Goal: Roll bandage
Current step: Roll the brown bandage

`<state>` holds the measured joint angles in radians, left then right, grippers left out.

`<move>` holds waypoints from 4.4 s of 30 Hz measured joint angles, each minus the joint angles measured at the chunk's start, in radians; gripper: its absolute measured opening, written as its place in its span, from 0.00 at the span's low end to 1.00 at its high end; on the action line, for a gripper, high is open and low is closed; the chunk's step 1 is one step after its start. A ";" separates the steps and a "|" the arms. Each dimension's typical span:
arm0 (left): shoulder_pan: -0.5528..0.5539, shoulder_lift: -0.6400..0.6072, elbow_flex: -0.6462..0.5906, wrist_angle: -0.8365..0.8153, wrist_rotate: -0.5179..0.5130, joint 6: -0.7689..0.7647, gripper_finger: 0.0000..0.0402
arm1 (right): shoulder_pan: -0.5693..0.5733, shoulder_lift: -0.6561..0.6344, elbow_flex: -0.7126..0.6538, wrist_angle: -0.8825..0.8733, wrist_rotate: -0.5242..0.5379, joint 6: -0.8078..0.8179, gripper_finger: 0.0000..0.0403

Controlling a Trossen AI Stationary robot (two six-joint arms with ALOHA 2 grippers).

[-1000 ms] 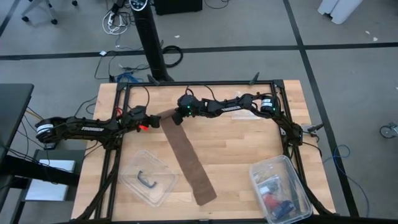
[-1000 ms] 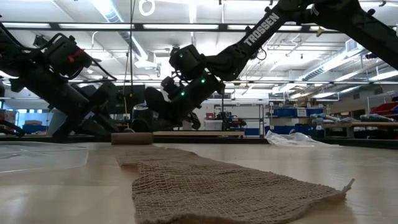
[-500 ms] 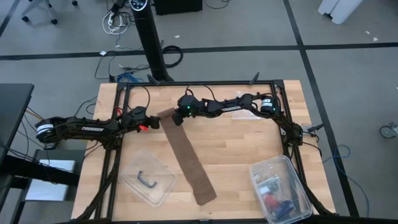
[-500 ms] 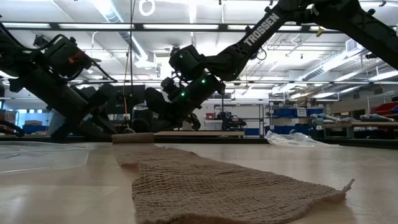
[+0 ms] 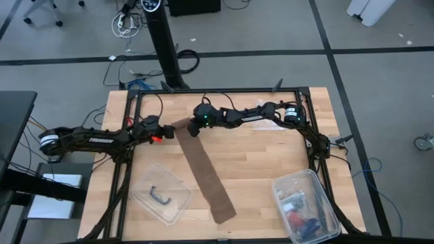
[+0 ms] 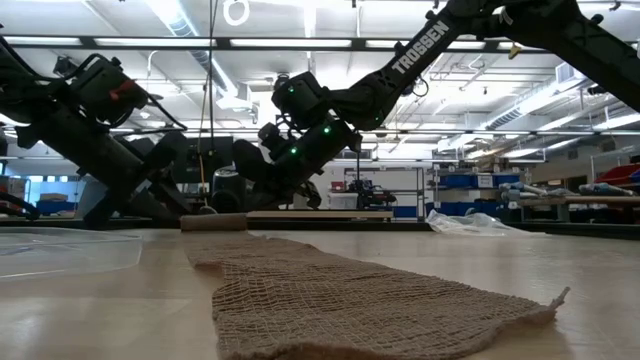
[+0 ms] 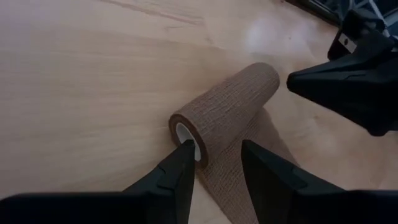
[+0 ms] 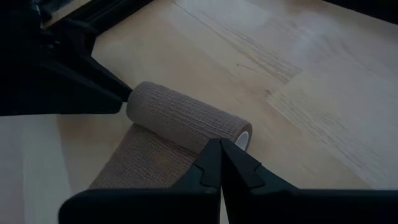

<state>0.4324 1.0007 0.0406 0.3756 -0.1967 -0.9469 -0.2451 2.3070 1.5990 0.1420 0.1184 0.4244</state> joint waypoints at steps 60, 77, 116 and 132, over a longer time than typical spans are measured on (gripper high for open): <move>-0.023 0.226 0.001 0.429 0.034 0.459 0.00 | 0.046 -0.171 0.000 -0.338 -0.195 -0.245 0.10; -0.086 0.226 0.000 0.623 0.080 0.644 0.00 | 0.440 -0.569 -0.162 -0.768 0.094 -0.204 0.09; -0.150 0.226 0.849 -0.199 0.327 1.432 0.00 | 0.290 -1.315 -0.921 0.110 0.213 -0.384 0.17; -0.244 0.226 0.872 -0.209 0.179 1.565 0.00 | 0.147 -1.246 -0.811 0.039 0.009 -0.432 0.18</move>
<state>0.1883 1.2263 0.9127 0.1670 -0.0181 0.6177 -0.0978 1.0612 0.7884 0.1806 0.1275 -0.0080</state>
